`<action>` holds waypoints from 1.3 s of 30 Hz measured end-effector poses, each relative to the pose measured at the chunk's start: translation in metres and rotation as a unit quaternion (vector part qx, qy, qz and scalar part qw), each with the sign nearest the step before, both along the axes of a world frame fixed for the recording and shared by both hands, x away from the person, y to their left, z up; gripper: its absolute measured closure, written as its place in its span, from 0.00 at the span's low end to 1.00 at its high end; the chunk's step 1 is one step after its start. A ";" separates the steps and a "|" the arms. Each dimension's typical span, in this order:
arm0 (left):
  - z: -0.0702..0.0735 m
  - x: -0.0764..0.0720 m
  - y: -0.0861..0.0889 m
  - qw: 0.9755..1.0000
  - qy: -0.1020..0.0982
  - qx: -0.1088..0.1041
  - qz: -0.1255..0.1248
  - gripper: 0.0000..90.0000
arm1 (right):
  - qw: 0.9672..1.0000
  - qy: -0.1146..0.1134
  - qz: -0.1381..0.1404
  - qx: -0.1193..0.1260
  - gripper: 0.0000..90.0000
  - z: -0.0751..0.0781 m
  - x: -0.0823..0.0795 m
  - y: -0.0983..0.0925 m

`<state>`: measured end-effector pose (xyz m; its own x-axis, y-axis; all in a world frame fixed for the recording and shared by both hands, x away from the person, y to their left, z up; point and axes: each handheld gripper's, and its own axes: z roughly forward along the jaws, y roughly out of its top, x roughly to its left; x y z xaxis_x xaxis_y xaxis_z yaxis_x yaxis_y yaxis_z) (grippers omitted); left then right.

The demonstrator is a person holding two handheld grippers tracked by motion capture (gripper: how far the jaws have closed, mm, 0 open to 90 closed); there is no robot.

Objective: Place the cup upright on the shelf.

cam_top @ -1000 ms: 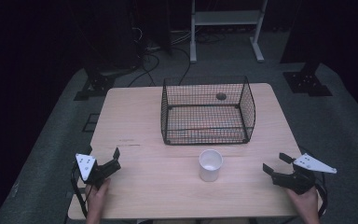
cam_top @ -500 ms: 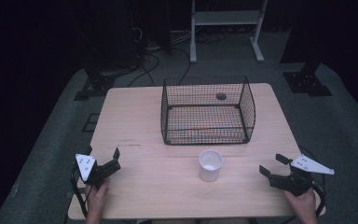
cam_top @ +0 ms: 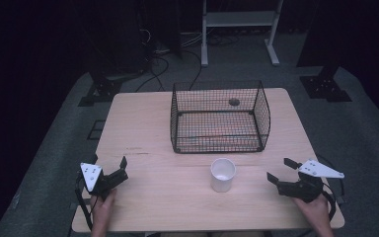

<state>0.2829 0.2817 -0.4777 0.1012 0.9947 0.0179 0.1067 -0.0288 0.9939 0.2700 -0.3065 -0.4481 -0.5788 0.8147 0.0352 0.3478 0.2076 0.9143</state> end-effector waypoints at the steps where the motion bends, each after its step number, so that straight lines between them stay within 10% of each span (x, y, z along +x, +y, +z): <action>1: 0.000 0.000 0.000 1.000 0.000 0.000 0.000 0.00 | 1.000 -0.001 0.002 -0.002 0.15 0.001 0.001 0.001; 39: 0.000 0.000 0.000 1.000 -0.001 0.002 -0.002 0.00 | 0.995 -0.005 0.100 -0.013 0.15 0.024 -0.004 0.047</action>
<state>0.2826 0.2815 -0.4778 0.1057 0.9942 0.0219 0.1054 -0.0331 0.9939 0.2661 -0.2592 -0.4236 -0.7301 0.6833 0.0094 0.2887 0.2960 0.9105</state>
